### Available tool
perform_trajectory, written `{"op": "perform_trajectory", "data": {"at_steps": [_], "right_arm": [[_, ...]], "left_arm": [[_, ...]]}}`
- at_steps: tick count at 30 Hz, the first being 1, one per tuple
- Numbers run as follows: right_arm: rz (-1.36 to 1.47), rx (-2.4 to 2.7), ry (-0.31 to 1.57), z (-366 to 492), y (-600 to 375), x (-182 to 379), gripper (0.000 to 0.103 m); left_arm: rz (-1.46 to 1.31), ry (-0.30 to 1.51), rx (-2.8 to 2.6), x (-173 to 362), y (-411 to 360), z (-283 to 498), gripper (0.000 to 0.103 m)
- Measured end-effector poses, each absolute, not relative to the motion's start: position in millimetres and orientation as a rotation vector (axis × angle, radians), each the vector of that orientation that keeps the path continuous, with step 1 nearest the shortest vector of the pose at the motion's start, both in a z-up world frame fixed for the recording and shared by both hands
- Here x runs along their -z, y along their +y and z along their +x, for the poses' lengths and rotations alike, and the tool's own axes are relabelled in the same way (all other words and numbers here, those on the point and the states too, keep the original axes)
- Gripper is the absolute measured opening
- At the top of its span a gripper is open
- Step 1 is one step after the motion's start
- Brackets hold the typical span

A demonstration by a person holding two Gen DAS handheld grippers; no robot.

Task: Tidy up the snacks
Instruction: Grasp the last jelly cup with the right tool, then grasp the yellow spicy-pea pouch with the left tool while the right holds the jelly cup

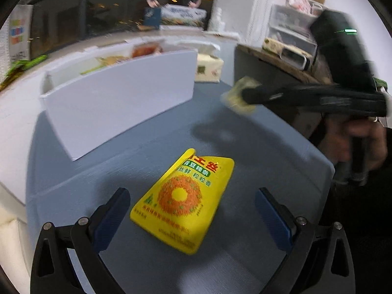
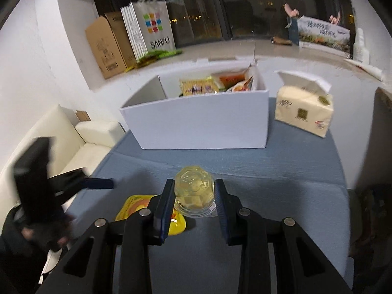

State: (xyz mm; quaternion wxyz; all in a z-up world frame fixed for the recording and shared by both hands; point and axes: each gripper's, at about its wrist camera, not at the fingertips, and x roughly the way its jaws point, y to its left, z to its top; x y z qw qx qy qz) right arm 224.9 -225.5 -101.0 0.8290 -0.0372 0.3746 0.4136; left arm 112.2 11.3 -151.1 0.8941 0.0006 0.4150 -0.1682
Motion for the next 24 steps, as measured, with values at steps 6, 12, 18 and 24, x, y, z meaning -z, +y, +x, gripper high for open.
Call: {"op": "perform_trajectory", "data": {"at_steps": [6, 12, 18, 24], "right_arm": [[-0.070, -0.859, 0.767, 215.2, -252.1, 89.1, 0.035], [-0.065, -0.848, 0.776, 212.9, -259.4, 91.4, 0.035], [-0.070, -0.850, 0.789, 210.7, -255.9, 98.0, 0.035], [-0.078, -0.865, 0.791, 210.2, -247.2, 99.8, 0.035]], "left_arm": [[0.066, 0.965, 0.544, 174.5, 13.2, 153.3, 0.103], [0.143, 1.023, 0.622, 190.9, 6.5, 169.6, 0.101], [0.185, 0.958, 0.613, 178.0, 1.8, 151.3, 0.052], [0.081, 0.833, 0.522, 148.6, 19.7, 121.9, 0.033]]}}
